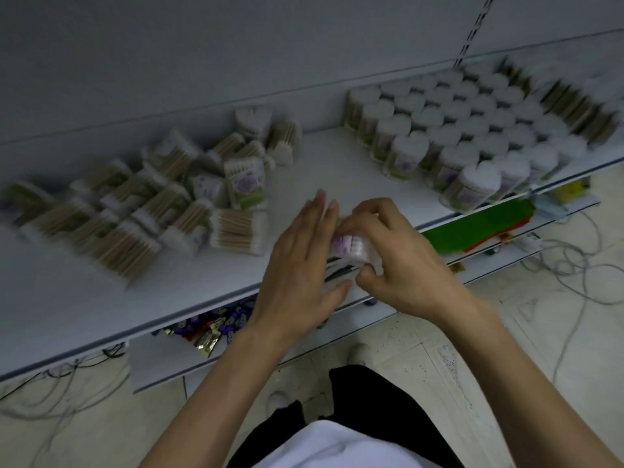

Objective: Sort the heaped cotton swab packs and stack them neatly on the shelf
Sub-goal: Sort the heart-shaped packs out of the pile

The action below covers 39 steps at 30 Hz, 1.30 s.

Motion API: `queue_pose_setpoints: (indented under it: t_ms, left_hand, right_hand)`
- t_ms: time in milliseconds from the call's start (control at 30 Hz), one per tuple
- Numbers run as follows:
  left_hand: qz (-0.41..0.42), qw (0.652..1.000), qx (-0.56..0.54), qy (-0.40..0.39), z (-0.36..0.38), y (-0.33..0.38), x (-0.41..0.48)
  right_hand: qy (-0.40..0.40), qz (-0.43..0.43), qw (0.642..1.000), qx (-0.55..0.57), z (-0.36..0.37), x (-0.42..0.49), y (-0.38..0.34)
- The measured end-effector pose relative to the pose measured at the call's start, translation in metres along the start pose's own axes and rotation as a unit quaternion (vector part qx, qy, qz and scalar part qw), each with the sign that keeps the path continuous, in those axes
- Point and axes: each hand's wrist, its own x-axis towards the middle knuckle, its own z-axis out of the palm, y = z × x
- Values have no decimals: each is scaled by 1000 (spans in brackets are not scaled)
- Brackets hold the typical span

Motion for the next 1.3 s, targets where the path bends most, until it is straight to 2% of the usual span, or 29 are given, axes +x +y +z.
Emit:
queue_pose_setpoints:
  t_ms: [67, 133, 233, 300, 400, 467, 600, 733, 833, 933, 1067, 1300]
  left_hand:
    - [-9, 998, -67, -14, -1, 7, 16]
    - [-49, 995, -90, 8, 4, 7, 35]
    - [-177, 974, -125, 70, 18, 9, 64]
    - [-229, 959, -131, 104, 34, 16, 80]
    - [-239, 950, -175, 100, 70, 28, 96]
    - [-221, 960, -146, 95, 95, 31, 101]
    - [-209, 964, -150, 68, 129, 37, 116]
    - [-210, 972, -46, 91, 150, 41, 132]
    - [-242, 966, -19, 84, 160, 41, 136]
    - [-270, 957, -48, 90, 162, 41, 136]
    - [-257, 962, 9, 88, 163, 44, 133]
    - [-259, 959, 39, 108, 166, 45, 134]
  right_hand:
    - [-29, -32, 999, 9, -9, 5, 0]
    - [-3, -44, 999, 15, -15, 13, 7]
    - [129, -17, 991, -32, -19, 22, 23]
    - [198, -16, 977, -78, -15, 23, 32]
    - [171, -27, 976, -129, -1, 19, 57]
    - [147, -9, 983, -107, 3, 13, 78]
    - [164, 22, 981, -103, -11, 5, 110]
    - [161, -16, 979, -124, -27, 6, 129]
    - [161, -48, 979, -115, -30, 6, 138]
    - [137, -51, 983, -108, -30, 8, 146]
    - [116, -70, 985, -107, -34, 9, 154]
    - [114, -71, 985, -107, -33, 9, 159]
